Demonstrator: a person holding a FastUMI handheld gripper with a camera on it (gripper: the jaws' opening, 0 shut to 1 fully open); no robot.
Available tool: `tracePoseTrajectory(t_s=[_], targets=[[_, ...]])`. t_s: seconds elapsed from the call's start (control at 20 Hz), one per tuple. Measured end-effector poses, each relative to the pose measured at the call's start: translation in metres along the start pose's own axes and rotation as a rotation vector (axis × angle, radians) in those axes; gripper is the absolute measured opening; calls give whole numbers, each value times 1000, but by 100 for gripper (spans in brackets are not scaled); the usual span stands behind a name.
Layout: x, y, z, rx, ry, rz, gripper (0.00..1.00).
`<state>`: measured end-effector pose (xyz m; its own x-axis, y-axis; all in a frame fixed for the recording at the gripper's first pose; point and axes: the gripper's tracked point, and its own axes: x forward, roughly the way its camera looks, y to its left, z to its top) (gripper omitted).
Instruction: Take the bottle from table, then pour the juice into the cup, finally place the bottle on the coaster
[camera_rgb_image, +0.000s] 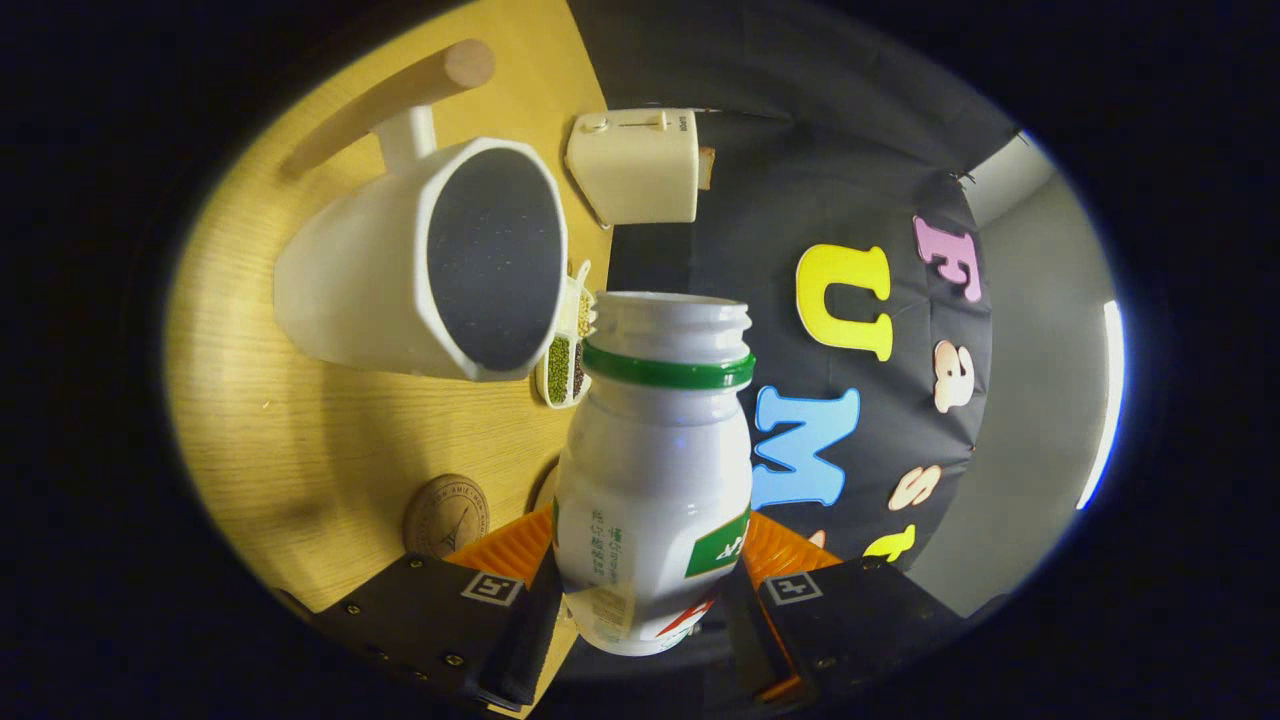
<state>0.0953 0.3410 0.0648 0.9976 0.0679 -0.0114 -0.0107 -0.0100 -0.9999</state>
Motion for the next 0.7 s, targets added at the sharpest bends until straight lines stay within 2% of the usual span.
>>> tracePoseTrajectory(t_s=[0.3, 0.7], targets=[[0, 1, -15, 182, 1, 24, 73], [-3, 2, -28, 541, -15, 105, 73]])
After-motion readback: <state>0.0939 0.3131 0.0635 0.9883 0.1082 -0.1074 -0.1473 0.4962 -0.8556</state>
